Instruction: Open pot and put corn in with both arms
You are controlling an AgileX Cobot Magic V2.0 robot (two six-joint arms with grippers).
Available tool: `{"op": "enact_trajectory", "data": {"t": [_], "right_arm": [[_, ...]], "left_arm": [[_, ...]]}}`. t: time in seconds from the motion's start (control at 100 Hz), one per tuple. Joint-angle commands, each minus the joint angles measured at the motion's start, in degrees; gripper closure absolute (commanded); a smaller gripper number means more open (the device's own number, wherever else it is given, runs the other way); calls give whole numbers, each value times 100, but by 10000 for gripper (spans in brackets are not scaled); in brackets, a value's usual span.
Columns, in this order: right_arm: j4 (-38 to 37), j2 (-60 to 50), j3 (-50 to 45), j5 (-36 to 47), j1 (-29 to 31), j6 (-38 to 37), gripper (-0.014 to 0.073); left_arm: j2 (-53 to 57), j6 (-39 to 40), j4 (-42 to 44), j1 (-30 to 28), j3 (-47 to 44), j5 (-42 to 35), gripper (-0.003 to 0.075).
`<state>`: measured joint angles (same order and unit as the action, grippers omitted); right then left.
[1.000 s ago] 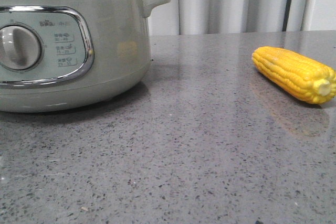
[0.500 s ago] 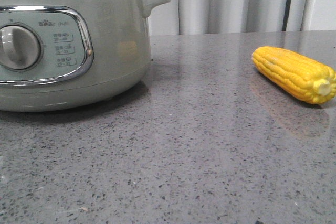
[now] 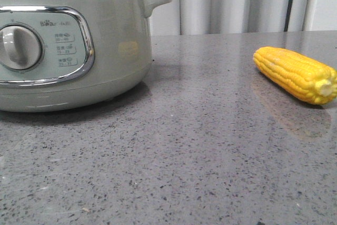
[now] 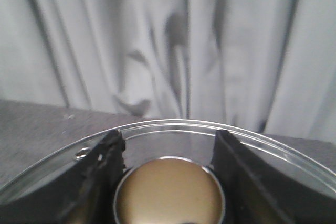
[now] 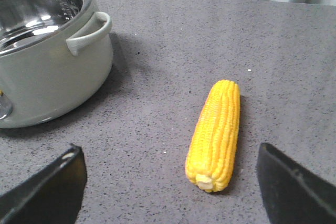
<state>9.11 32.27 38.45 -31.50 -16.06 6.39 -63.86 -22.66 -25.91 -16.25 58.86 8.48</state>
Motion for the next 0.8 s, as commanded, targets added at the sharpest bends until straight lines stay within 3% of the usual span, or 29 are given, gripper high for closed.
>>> {"op": "enact_trajectory", "data": {"t": [0.0, 0.2, 0.47, 0.79], "right_arm": [[-150, 54, 199, 394, 48, 22, 22], [-232, 54, 199, 394, 48, 22, 22], [-329, 54, 199, 635, 48, 22, 22], [-329, 54, 199, 694, 48, 22, 22]], "left_arm": [[254, 10, -277, -350, -89, -848, 531], [349, 10, -609, -572, -1223, -1415, 531], [337, 10, -609, -127, -2608, -2413, 531], [314, 10, -609, 117, -3485, -3261, 529]]}}
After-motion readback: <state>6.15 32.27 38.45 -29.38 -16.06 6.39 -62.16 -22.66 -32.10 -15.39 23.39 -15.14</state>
